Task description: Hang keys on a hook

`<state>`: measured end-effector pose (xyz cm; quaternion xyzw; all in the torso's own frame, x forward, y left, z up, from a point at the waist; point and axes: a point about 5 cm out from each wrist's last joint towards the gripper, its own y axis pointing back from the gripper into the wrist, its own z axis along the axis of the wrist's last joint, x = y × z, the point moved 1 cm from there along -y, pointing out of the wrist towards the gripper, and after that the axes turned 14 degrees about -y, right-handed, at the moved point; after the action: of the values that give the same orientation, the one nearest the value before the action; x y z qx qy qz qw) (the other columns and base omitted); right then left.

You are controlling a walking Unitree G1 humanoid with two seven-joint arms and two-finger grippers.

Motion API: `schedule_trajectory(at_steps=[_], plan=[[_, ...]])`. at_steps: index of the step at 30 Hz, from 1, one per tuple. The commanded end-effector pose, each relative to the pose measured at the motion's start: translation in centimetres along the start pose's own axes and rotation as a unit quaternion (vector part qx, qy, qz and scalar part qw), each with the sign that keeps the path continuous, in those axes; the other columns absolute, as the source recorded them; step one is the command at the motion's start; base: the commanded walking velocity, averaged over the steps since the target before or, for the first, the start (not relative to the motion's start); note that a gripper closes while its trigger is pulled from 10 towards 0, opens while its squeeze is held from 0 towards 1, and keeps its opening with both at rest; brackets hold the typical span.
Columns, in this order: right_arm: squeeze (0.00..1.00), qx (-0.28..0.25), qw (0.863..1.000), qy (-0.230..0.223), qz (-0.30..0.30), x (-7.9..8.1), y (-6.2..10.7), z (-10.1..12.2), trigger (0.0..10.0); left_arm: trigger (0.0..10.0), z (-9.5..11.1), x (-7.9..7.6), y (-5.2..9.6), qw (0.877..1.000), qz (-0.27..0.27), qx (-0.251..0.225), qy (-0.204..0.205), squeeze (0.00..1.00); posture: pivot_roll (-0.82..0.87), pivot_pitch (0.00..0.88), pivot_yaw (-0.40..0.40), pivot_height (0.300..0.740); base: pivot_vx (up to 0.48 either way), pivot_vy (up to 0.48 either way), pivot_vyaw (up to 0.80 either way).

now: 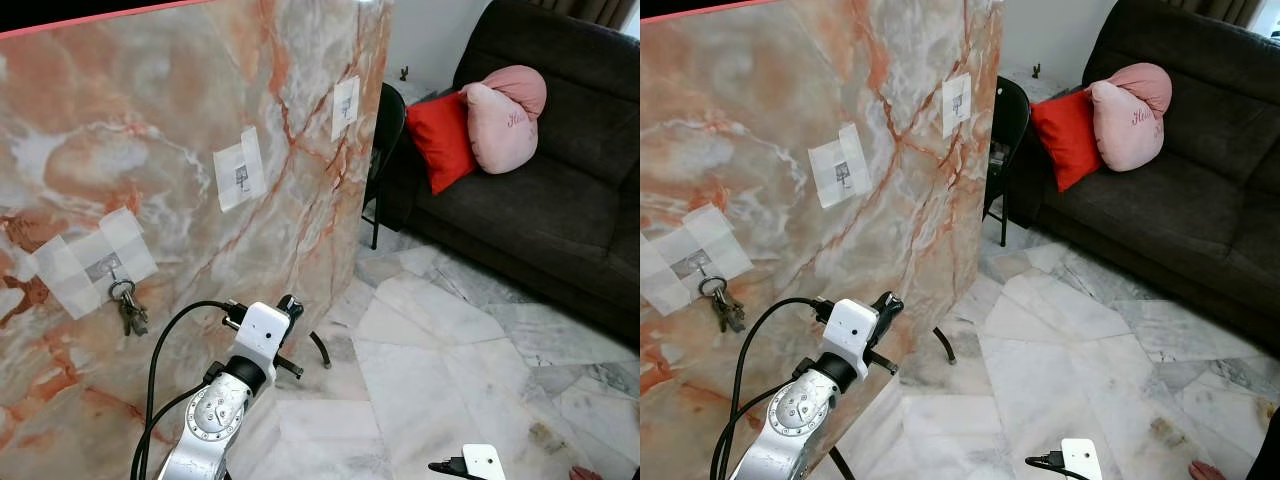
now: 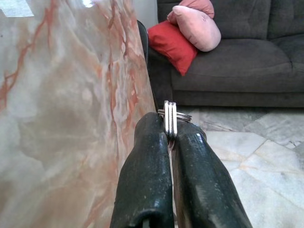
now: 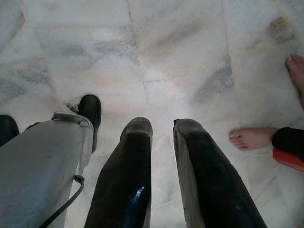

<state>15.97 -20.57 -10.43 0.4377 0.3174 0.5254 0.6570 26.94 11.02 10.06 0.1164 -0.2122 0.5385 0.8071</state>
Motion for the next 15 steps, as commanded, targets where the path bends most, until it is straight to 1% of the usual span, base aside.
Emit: schedule_trajectory(at_steps=[1,6,11,12,14,15], plan=[[0.00,-0.007,1.000,-0.003,-0.004,-0.4,0.0,0.3,10.0,10.0,0.5,-0.2,-0.2,1.000,-0.001,-0.009,-0.009,0.00,0.13,0.000,-0.109,0.740,0.000,-0.435,0.00],[0.00,-0.007,1.000,-0.003,-0.004,-0.4,0.0,0.3,10.0,10.0,0.4,-0.1,-0.2,1.000,-0.001,-0.004,-0.012,0.00,0.13,0.000,-0.109,0.740,0.000,-0.438,0.00],[0.00,-0.007,1.000,-0.002,-0.004,-0.4,0.0,0.3,10.0,10.0,-0.2,0.6,-0.1,1.000,0.015,0.012,-0.014,0.00,0.14,0.000,-0.111,0.740,0.000,-0.410,0.00],[0.00,-0.007,1.000,-0.002,-0.004,-0.4,0.0,0.3,10.0,10.0,-0.3,0.7,-0.2,1.000,0.019,0.018,-0.013,0.00,0.14,0.000,-0.111,0.740,0.000,-0.255,0.00],[0.00,-0.007,1.000,-0.001,-0.004,-0.3,0.0,0.3,10.0,10.0,-0.8,1.0,-0.3,0.999,0.027,0.035,-0.008,0.00,0.14,0.000,-0.112,0.740,0.000,0.000,0.00],[0.00,-0.007,1.000,-0.001,-0.004,-0.3,0.0,0.3,10.0,10.0,-0.8,1.0,-0.3,0.999,0.027,0.035,-0.008,0.00,0.14,0.000,-0.112,0.740,0.000,0.000,0.00]])
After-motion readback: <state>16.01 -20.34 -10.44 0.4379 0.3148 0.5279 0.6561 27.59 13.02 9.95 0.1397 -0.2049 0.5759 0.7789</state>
